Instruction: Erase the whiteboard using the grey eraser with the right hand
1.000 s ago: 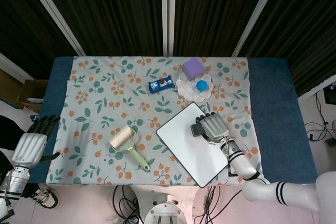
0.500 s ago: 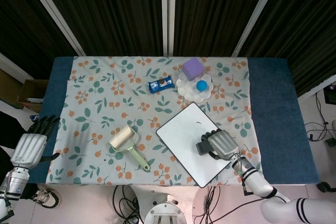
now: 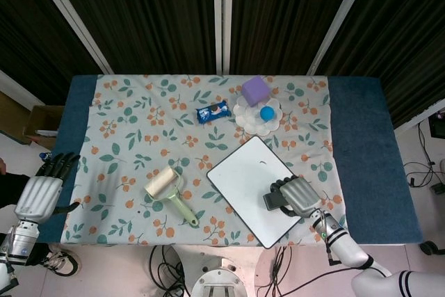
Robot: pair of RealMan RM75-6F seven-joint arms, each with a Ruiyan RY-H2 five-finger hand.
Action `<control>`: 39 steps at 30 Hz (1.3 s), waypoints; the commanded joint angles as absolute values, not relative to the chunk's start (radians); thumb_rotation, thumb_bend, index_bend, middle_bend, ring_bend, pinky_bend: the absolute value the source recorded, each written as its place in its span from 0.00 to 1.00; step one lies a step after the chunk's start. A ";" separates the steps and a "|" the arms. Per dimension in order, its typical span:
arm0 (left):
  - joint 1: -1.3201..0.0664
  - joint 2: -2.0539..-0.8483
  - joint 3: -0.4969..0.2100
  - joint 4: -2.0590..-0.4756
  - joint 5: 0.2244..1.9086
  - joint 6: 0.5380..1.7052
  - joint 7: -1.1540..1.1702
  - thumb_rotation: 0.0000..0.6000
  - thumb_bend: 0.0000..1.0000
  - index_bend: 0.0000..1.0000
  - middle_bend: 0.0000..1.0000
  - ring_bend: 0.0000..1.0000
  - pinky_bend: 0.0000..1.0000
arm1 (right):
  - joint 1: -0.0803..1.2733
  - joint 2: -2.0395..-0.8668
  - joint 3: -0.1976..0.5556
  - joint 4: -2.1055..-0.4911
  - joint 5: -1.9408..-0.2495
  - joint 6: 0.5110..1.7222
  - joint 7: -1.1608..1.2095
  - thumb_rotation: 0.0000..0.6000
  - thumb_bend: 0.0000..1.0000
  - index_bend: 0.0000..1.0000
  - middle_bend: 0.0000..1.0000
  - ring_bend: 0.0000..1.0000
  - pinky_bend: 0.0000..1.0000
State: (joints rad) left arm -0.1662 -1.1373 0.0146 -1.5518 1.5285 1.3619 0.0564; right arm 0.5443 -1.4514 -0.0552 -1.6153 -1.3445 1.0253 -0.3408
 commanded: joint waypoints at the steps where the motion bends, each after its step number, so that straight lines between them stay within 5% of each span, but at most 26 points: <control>1: -0.165 -1.136 0.015 -1.550 1.526 1.362 0.055 1.00 0.00 0.07 0.06 0.04 0.16 | 0.560 -1.496 -0.012 -1.562 -1.330 1.015 -0.323 1.00 0.40 0.85 0.71 0.67 0.79; 18: -0.151 -1.111 0.013 -1.548 1.516 1.380 0.033 1.00 0.00 0.07 0.06 0.04 0.16 | 0.719 -1.707 0.157 -1.275 -1.200 0.872 -0.374 1.00 0.40 0.85 0.71 0.67 0.79; 39: -0.145 -1.100 0.017 -1.556 1.515 1.378 0.049 1.00 0.00 0.07 0.06 0.04 0.16 | 0.785 -1.776 0.166 -1.171 -1.212 0.837 -0.332 1.00 0.42 0.87 0.71 0.67 0.79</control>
